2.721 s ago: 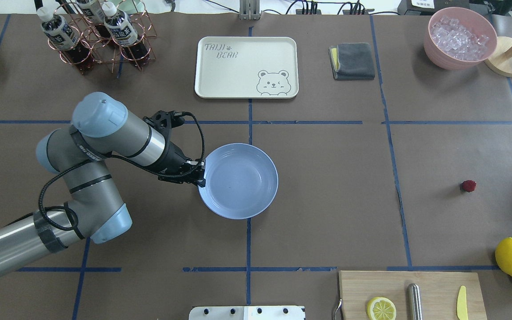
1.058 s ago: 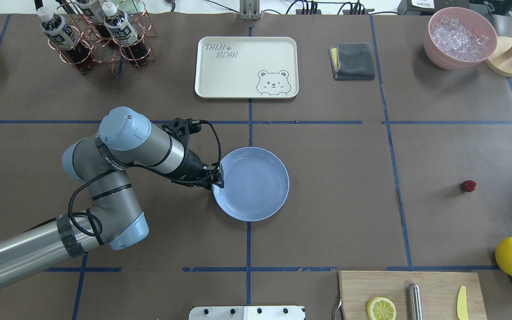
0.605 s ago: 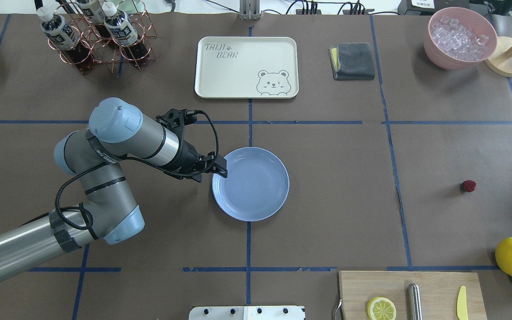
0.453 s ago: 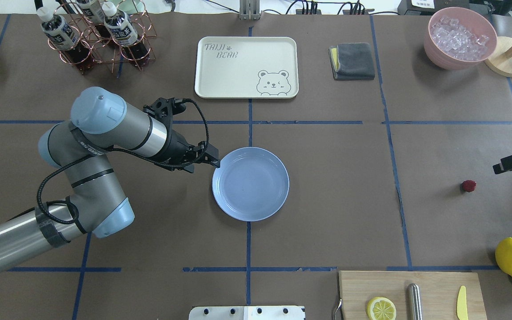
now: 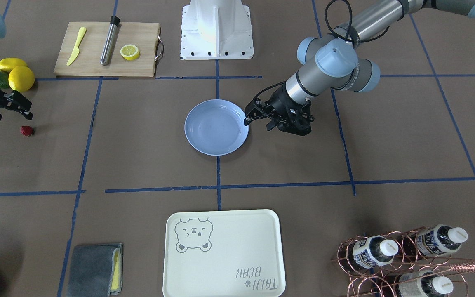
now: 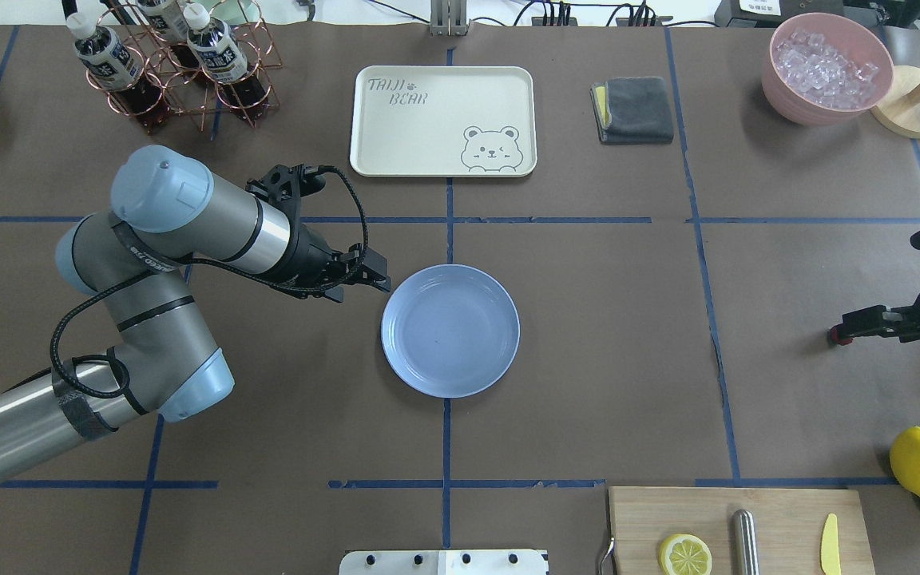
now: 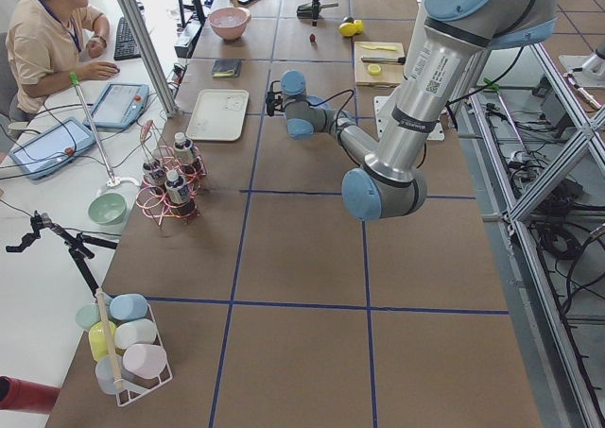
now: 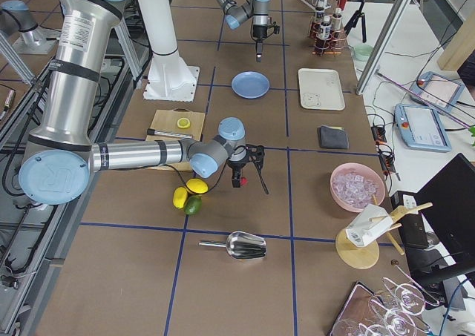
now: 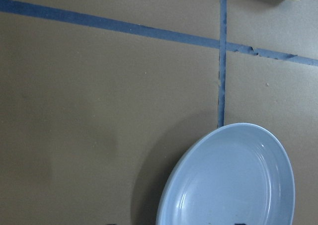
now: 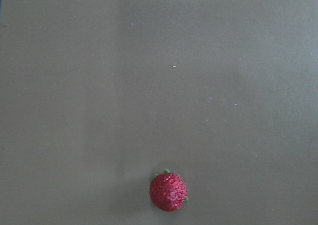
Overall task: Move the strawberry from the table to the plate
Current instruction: 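Open the left gripper off the plate rim while the right arm reaches toward the strawberry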
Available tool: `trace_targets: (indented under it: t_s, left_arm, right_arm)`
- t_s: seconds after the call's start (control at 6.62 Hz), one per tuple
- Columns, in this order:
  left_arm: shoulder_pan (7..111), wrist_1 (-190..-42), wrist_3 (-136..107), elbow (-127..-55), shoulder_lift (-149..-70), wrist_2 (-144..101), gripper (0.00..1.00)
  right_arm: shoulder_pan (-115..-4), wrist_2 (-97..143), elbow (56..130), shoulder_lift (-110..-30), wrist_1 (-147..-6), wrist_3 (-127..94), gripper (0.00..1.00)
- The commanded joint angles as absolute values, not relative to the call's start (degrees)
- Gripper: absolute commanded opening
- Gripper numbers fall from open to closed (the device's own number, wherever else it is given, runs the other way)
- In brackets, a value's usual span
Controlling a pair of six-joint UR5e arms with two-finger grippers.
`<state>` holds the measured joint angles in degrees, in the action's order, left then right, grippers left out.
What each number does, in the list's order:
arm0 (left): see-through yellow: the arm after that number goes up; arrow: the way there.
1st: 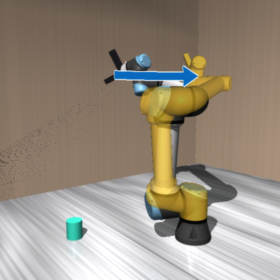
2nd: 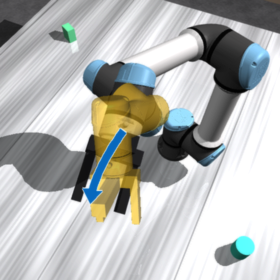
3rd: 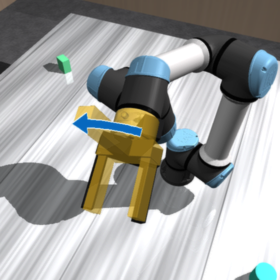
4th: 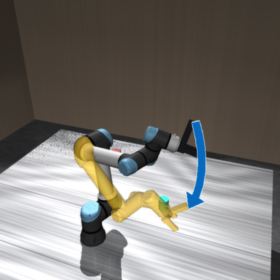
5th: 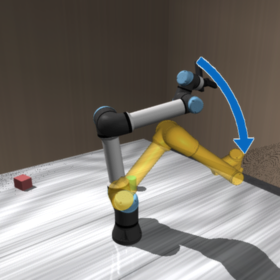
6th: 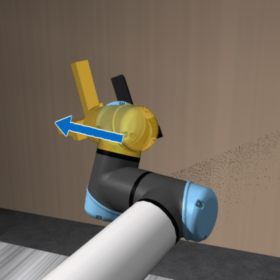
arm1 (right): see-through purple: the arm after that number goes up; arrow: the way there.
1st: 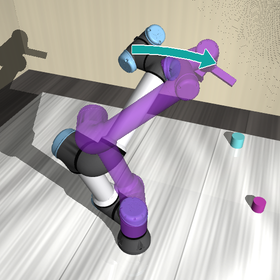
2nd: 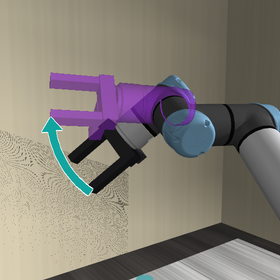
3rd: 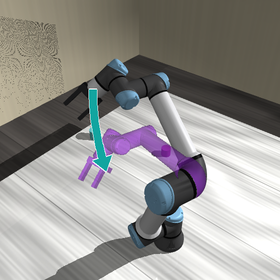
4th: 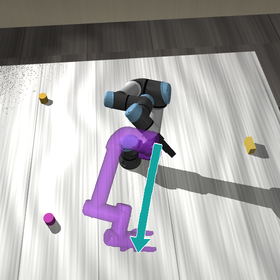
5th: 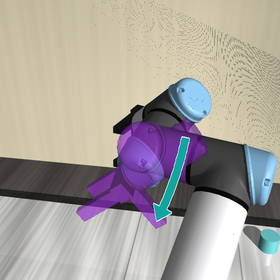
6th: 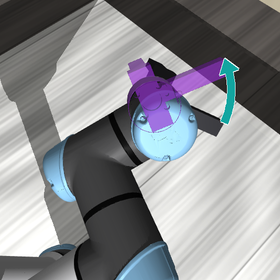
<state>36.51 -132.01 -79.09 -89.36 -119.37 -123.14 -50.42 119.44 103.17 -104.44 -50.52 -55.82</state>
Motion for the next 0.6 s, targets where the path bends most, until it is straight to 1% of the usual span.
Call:
trace_targets:
  t_s: [0.0,0.15,0.45]
  left_arm:
    - [36.56,-132.01,-79.1,-89.47,-119.36,-123.05,0.84]
    - [36.56,-132.01,-79.1,-89.47,-119.36,-123.05,0.85]
    - [36.47,-132.1,-80.77,-89.65,-119.27,-122.96,0.85]
  right_arm:
    - [-48.43,116.55,98.91,-103.19,-46.87,-57.92,0.96]
    - [-48.34,116.54,97.92,-101.79,-46.76,-58.44,0.92]
    - [-47.81,116.63,97.65,-101.69,-46.76,-58.97,0.88]
